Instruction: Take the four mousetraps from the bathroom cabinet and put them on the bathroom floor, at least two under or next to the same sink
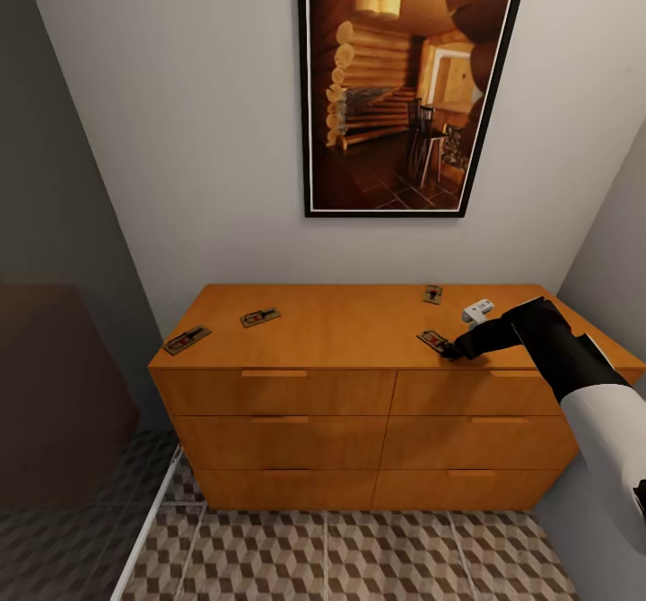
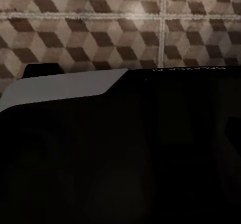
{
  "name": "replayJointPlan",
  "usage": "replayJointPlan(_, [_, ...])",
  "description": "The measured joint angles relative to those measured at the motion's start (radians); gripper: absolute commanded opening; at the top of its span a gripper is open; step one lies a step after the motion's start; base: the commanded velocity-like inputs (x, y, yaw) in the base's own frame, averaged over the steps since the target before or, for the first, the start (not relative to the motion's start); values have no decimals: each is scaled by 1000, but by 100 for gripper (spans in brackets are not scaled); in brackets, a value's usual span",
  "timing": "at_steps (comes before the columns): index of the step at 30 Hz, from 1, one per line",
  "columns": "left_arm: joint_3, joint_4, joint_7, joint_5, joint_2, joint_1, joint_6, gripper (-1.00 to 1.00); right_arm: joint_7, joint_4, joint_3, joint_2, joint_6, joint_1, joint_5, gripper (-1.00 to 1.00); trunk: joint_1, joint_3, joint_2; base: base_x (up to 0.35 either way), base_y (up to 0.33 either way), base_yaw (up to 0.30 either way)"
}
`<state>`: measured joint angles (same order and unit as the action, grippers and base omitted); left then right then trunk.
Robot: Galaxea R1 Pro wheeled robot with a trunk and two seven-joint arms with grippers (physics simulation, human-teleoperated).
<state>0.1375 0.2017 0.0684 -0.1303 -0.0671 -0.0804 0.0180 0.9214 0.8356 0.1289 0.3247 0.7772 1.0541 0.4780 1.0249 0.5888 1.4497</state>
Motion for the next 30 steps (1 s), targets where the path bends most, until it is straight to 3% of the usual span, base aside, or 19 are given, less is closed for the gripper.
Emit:
replayJointPlan(4, [0, 0, 0, 0, 0, 0, 0, 100, 1, -2, -3, -3, -5, 0, 6, -100, 0, 0, 0, 0, 0, 0])
replayJointPlan(5, [0, 0, 0, 0, 1, 0, 0, 100, 4, 82, -10, -3, 36, -1, -10, -100, 0, 0, 0, 0, 0, 0])
replayJointPlan(8, [0, 0, 0, 0, 0, 0, 0, 100, 4, 161, -10, -3, 83, -1, -7, -100, 0, 0, 0, 0, 0, 0])
replayJointPlan(18, [0, 0, 0, 0, -1, 0, 0, 100, 4, 304, -11, -2, 175, -1, -7, -100, 0, 0, 0, 0, 0, 0])
replayJointPlan(30, [2, 0, 0, 1, -4, 0, 0, 100, 5, 404, -11, -2, 196, 0, -7, -100, 0, 0, 0, -14, 1, 0])
